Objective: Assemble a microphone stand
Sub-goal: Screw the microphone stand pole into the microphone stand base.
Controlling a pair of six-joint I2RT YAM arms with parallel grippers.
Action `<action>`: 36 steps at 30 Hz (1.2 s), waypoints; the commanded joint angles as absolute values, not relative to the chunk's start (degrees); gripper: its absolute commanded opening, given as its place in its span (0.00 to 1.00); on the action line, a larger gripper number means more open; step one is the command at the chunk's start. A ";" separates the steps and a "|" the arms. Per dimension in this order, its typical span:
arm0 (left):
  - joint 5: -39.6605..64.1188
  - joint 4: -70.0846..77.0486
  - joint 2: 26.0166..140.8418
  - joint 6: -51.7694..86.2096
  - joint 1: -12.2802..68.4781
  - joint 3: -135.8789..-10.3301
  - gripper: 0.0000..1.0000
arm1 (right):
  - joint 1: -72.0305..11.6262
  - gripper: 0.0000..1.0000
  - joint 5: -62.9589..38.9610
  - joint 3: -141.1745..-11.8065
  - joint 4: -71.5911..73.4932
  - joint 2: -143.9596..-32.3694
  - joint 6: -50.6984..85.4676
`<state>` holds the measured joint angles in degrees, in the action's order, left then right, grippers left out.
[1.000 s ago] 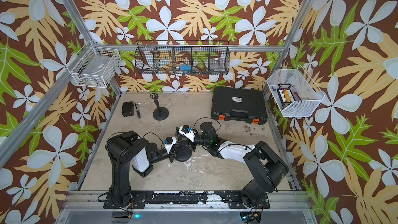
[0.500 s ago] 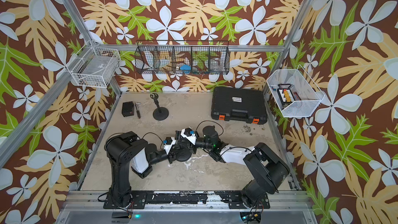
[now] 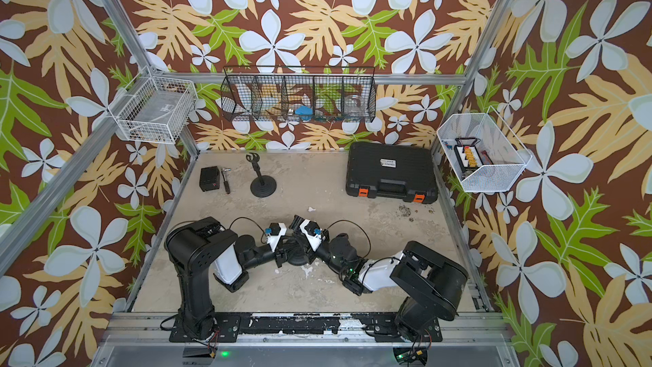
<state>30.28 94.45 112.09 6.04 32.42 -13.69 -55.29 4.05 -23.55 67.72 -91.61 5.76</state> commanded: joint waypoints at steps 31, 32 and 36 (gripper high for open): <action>31.64 107.40 117.43 2.08 32.43 -15.18 0.16 | -43.30 0.54 -29.15 -28.59 42.20 -81.02 -2.04; 31.64 107.37 117.58 1.77 32.43 -15.17 0.15 | -42.43 0.53 -30.67 -29.52 41.16 -81.38 -2.95; 32.07 107.34 117.82 1.07 32.43 -15.18 0.13 | -40.14 0.50 -33.63 -33.61 37.92 -83.60 -4.48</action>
